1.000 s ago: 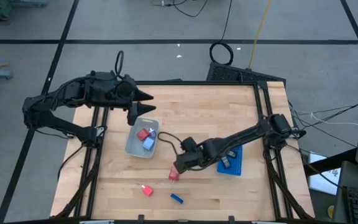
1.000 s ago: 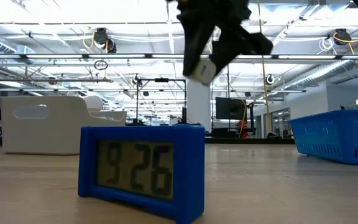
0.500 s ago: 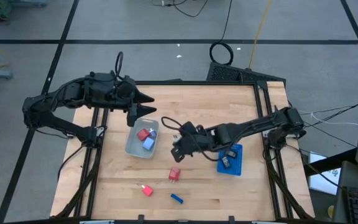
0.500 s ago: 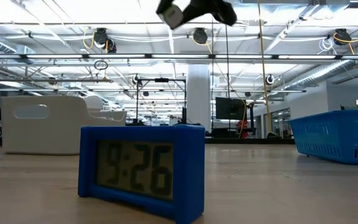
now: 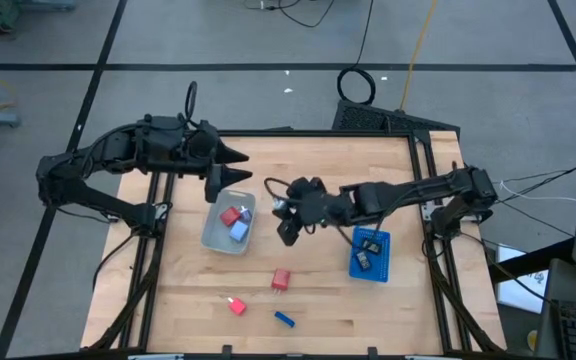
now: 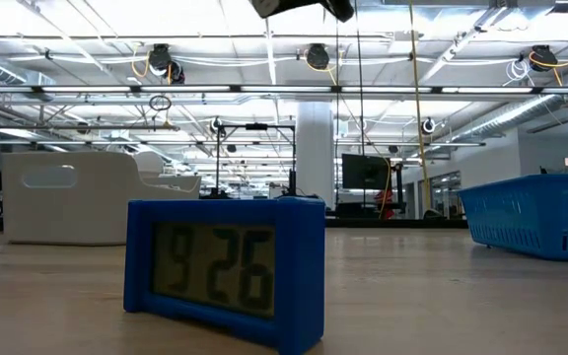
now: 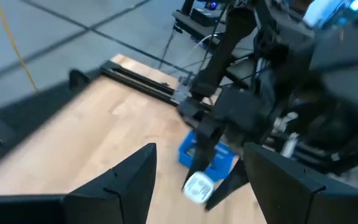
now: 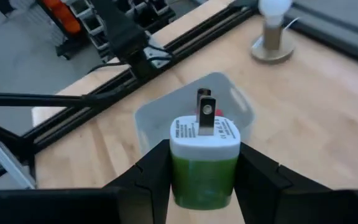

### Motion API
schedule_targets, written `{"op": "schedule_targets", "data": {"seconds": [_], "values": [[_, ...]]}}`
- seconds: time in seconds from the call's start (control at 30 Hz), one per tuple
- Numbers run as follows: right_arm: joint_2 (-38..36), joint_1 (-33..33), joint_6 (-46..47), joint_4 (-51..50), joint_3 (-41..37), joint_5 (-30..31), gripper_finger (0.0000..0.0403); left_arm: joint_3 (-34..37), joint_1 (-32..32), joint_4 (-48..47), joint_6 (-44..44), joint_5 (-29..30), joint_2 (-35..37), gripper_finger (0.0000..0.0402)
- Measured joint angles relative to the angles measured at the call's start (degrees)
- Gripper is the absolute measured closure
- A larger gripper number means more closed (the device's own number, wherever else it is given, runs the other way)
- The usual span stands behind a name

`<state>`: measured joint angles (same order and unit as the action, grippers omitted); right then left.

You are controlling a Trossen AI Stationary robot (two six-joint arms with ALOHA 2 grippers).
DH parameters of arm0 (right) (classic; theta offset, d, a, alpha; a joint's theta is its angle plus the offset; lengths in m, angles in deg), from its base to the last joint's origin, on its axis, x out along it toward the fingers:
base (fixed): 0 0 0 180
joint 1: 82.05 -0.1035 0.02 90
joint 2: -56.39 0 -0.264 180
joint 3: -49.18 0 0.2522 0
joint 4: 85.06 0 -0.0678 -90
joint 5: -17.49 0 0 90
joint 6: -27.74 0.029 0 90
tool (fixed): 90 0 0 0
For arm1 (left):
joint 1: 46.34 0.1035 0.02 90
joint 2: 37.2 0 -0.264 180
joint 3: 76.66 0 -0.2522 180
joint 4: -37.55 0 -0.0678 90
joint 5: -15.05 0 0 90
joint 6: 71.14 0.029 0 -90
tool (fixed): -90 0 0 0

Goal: Pick & Place Office items
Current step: Put the green charger adapter into the gray bin

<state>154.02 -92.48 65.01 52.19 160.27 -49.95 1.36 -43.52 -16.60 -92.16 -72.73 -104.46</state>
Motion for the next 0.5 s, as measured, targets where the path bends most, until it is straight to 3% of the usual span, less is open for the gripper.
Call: {"op": "schedule_targets", "data": {"seconds": [0.13, 0.27, 0.5], "values": [[-3.3, 1.27, -2.43, -0.39, -0.01, 0.01, 0.0276, -0.05, -0.32, -0.12, 8.05, 4.3, -1.44, 0.0158], [-7.41, 2.29, -5.31, -0.24, 0.03, 0.16, 0.0276, 0.02, -0.06, -0.48, 8.54, 5.64, -4.11, 0.0158], [-11.93, 3.51, -13.65, -1.27, 0.01, 1.7, 0.0276, 0.2, 1.02, -0.94, -7.37, -2.31, -10.35, 0.0158]]}}
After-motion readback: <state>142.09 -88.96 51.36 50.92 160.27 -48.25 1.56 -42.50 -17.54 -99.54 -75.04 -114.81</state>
